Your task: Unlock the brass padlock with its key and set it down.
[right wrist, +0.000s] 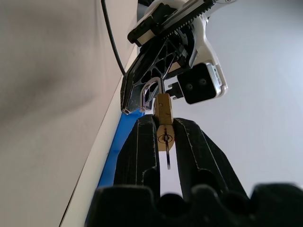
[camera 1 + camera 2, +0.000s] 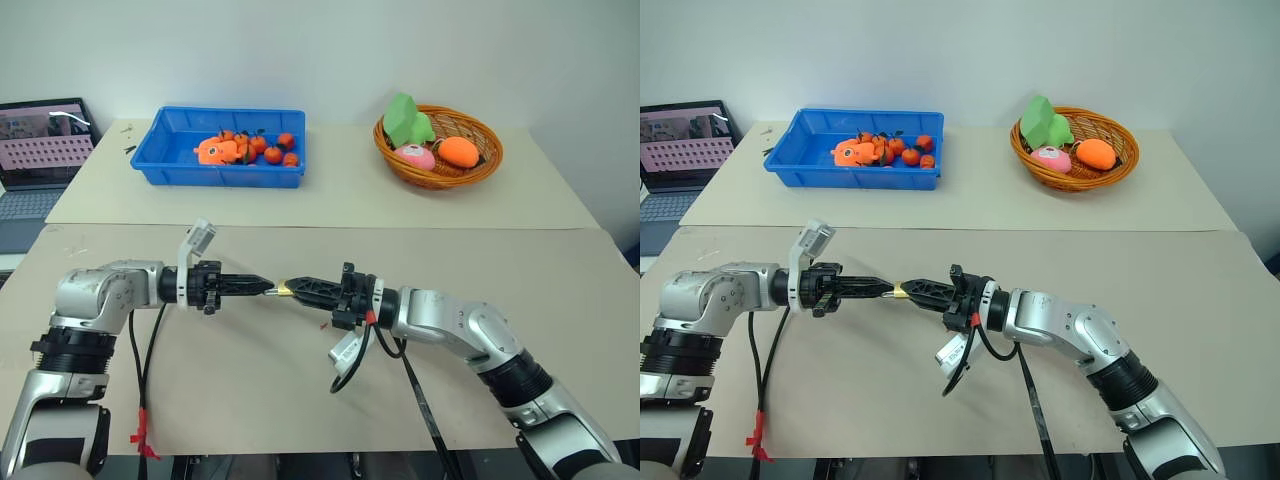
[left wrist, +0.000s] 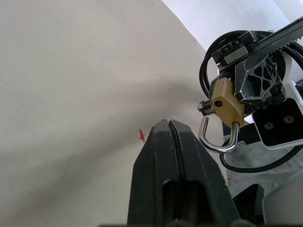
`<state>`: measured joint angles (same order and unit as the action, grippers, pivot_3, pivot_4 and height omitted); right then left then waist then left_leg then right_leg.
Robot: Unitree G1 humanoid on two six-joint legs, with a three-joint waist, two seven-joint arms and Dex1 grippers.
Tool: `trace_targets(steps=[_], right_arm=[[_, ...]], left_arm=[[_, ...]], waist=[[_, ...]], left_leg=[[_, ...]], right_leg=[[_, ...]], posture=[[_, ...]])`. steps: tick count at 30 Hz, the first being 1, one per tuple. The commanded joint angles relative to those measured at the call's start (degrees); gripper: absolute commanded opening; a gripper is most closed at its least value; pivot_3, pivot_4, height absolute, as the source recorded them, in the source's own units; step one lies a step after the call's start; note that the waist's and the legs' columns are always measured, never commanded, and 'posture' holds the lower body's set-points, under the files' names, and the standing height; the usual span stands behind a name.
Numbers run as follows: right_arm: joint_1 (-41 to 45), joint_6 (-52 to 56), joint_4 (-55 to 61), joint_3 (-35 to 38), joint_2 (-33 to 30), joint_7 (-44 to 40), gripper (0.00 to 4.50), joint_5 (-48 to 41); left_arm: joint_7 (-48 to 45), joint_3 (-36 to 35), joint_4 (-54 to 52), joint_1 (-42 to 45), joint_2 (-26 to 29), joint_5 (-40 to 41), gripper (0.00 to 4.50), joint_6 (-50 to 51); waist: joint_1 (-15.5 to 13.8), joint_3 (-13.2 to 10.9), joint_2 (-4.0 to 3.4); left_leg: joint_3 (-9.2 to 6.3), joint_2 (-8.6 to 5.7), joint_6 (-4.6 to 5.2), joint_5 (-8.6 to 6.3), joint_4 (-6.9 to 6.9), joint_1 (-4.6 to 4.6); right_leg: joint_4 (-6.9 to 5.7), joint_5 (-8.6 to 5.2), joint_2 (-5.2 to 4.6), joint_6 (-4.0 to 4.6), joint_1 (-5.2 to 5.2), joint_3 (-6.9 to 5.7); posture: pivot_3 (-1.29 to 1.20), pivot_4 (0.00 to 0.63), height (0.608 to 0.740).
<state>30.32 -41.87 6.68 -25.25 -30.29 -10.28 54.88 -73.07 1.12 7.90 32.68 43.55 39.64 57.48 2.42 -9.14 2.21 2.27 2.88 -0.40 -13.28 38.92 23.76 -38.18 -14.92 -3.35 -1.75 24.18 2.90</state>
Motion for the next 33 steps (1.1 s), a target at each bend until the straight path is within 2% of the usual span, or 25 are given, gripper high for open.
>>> trace_targets(steps=[1, 14, 33], right_arm=[[0.89, -0.39, 1.89, 0.68, 0.35, 0.14, 0.11, -1.72], [0.46, 0.10, -0.21, 0.73, 0.87, -0.43, 0.11, -4.16], [4.57, 2.29, -6.13, 2.58, 3.12, 1.11, 0.11, -4.72]], left_arm=[[-0.29, -0.24, -0.17, 1.77, -0.36, -0.22, 0.04, -1.22], [0.30, -0.37, -2.03, 1.48, -0.93, 0.26, 0.04, -0.57], [1.35, -0.91, -3.02, 1.45, -0.72, 0.80, 0.04, 0.31]], waist=[[0.01, 0.00, 0.00], [0.00, 0.00, 0.00], [0.09, 0.00, 0.00]], left_leg=[[0.00, 0.00, 0.00, 0.00, 0.00, 0.00], [0.00, 0.00, 0.00, 0.00, 0.00, 0.00], [0.00, 0.00, 0.00, 0.00, -0.01, 0.00]], right_leg=[[0.00, 0.00, 0.00, 0.00, 0.00, 0.00], [0.01, 0.00, 0.00, 0.00, 0.00, 0.00], [0.01, 0.00, 0.00, 0.00, 0.01, 0.00]], posture=[[0.00, 0.150, 0.740], [0.00, 0.150, 0.740], [0.00, 0.150, 0.740]])
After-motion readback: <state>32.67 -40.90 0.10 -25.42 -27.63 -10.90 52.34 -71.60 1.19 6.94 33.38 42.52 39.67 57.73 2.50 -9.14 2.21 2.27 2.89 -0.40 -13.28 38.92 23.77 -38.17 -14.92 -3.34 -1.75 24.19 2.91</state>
